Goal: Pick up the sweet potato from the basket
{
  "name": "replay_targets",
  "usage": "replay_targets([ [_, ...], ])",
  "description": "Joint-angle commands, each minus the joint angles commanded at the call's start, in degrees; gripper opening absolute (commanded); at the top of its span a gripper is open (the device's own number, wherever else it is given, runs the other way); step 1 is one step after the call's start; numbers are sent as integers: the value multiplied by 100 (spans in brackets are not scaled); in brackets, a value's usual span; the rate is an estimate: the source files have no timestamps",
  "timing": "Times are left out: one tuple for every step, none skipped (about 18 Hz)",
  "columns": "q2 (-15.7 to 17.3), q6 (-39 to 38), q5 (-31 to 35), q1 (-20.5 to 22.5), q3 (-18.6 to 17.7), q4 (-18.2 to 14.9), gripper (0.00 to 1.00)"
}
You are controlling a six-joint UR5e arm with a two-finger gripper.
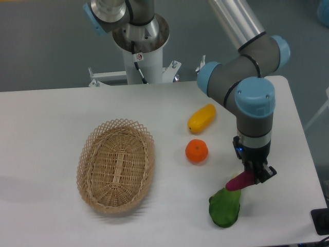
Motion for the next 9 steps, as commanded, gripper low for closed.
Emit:
replay_targets([
  [0,0,-17,0,0,0,45],
  [0,0,-44,0,0,0,45],
  [9,0,-44,0,0,0,45],
  [0,0,-27,0,-9,0,45],
  [0,0,-26,0,-9,0,45],
  [9,0,-35,0,-9,0,45],
  [17,0,-61,0,-26,0,45],
  [26,0,-70,0,-26,0,45],
  [26,0,-70,0,-35,0,45],
])
